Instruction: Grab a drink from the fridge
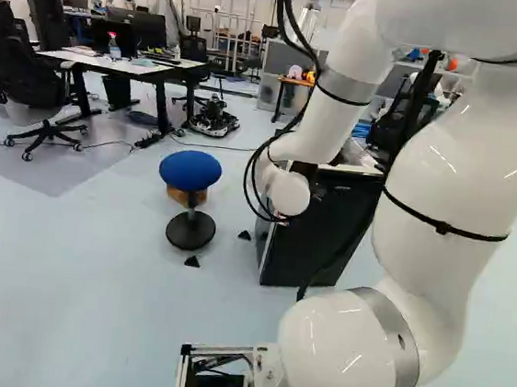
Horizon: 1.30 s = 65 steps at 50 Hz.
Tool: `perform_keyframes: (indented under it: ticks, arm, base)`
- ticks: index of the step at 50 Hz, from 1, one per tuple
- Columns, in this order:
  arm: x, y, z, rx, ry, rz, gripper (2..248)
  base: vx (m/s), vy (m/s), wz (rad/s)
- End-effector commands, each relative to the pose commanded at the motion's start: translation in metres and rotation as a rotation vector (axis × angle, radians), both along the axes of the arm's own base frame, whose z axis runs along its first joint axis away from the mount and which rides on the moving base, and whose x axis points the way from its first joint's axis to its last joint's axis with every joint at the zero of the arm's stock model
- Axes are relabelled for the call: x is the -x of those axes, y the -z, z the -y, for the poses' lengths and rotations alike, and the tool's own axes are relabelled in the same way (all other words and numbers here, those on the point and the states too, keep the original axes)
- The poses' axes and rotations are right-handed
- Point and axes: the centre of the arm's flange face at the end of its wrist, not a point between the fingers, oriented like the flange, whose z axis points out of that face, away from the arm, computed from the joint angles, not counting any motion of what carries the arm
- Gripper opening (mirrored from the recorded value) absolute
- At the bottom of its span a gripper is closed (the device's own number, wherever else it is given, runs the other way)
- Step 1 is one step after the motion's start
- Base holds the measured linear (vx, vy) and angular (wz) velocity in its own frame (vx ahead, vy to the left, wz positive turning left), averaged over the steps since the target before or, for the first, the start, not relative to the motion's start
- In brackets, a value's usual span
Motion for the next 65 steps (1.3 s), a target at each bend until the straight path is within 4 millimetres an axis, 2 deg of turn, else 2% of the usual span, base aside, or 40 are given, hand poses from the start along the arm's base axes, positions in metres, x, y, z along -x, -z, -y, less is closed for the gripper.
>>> perform_keyframes:
  ticks: [65]
  arm:
    - [-0.029,0.051,-0.010,0.150,0.192,0.090,247]
  base:
    - [0.000,0.000,0.000]
